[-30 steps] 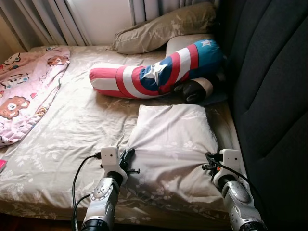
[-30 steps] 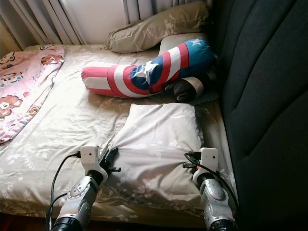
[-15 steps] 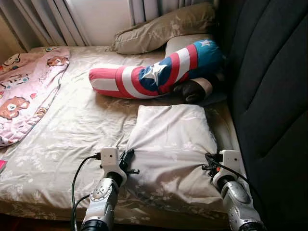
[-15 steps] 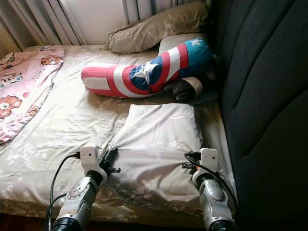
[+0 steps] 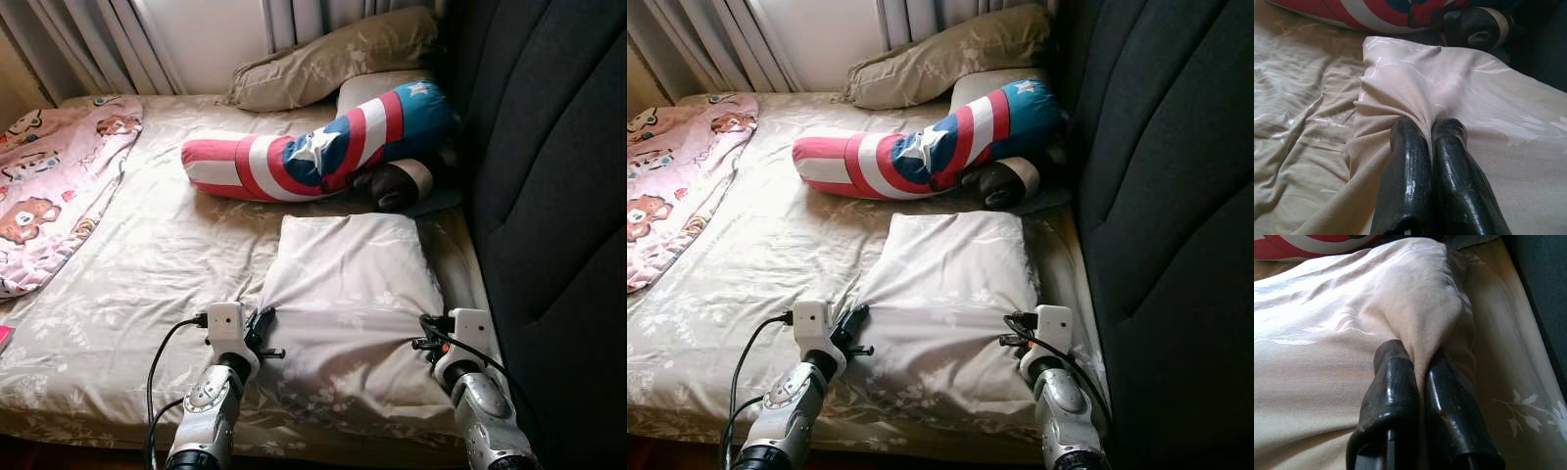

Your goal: Clean up the room

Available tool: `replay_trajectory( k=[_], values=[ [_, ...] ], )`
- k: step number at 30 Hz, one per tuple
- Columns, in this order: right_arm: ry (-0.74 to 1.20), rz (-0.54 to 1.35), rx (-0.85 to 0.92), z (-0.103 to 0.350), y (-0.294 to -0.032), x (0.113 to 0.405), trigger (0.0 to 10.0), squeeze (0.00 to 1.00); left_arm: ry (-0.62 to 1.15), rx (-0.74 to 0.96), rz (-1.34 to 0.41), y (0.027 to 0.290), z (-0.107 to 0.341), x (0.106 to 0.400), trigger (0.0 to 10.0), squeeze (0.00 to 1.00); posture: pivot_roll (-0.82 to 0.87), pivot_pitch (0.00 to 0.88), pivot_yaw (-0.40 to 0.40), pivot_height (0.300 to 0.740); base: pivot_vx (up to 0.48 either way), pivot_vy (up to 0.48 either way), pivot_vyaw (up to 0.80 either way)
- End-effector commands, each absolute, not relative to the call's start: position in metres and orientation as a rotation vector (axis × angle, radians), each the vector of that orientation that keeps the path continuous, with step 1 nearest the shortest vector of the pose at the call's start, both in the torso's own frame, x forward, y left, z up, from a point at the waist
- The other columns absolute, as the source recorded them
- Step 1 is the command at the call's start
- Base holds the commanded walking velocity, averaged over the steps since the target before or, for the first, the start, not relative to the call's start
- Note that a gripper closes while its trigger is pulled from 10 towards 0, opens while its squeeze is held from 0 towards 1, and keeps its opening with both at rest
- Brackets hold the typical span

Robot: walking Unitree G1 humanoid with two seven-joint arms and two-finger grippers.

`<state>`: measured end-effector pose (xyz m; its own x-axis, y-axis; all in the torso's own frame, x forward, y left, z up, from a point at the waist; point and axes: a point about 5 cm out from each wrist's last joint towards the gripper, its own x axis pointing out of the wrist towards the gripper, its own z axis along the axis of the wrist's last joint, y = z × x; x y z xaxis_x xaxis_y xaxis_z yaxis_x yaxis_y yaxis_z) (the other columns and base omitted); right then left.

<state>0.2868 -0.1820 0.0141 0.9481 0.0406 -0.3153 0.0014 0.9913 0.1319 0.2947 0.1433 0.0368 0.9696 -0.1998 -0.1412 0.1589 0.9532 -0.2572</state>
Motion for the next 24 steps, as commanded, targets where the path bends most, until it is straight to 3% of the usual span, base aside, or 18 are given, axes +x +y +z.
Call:
replay_trajectory(
  k=[1,24],
  values=[
    [0.232,-0.086,0.134,0.0288,-0.2055,0.2902,10.0,0.00,0.081,-0.200,-0.104,0.1715,0.0527,0.2997,10.0,0.00,-0.04,0.000,0.044,0.740,0.000,0.000,0.00],
    [0.260,-0.061,0.130,0.0247,-0.2004,0.2886,10.0,0.00,0.084,-0.182,-0.104,0.1732,0.0513,0.2973,10.0,0.00,-0.04,0.000,0.040,0.740,0.000,-0.024,-0.76]
  ],
)
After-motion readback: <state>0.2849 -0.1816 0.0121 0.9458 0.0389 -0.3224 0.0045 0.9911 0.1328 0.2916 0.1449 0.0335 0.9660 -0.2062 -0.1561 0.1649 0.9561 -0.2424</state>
